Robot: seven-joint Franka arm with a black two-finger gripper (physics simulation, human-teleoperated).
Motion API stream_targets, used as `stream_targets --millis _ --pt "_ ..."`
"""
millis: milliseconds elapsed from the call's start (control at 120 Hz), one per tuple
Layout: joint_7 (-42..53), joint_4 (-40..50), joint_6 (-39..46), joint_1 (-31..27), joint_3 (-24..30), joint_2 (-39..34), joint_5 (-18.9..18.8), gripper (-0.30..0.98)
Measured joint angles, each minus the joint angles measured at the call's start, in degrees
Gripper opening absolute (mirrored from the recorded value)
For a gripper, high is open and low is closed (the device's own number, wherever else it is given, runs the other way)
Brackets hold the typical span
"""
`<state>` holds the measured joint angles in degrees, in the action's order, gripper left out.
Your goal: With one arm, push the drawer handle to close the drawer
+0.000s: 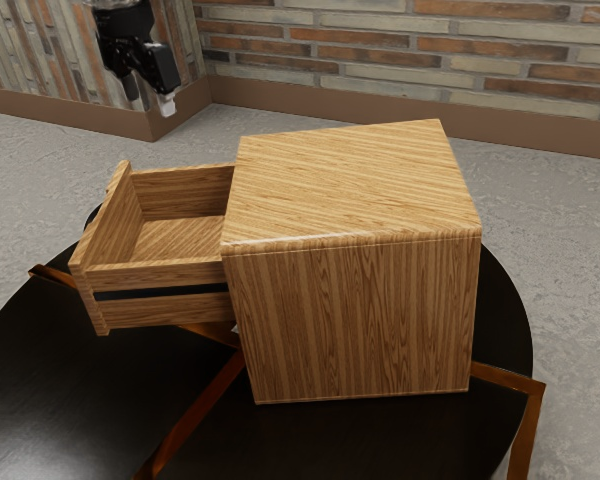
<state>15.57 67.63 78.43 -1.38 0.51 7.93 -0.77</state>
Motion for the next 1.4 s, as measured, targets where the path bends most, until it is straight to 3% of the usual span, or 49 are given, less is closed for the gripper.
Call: stream_targets --millis 250,392,500,542,725,883,1042,1400 --pt "-0.2 1.8 -0.4 -0.3 -0.3 -0.3 0.5 0.69" --pt "-0.4 25.0 0.6 0.3 -1.7 -19.6 0.7 0.68" --pt "1.5 33.3 1.1 -0.2 -6.7 -27.6 -0.1 0.68" --pt "3.6 35.3 1.5 -0.3 -8.0 -28.8 -1.5 0.62" --pt "16.9 47.7 8.9 -0.3 -15.2 -35.6 -8.9 0.17" --pt "32.1 54.9 21.2 -0.3 -21.5 -36.3 -12.0 0.01" --pt "44.7 56.0 28.3 -0.3 -22.7 -33.6 -12.7 -0.06" --pt "63.2 55.7 32.8 0.7 -22.5 -27.2 -8.3 -0.09"
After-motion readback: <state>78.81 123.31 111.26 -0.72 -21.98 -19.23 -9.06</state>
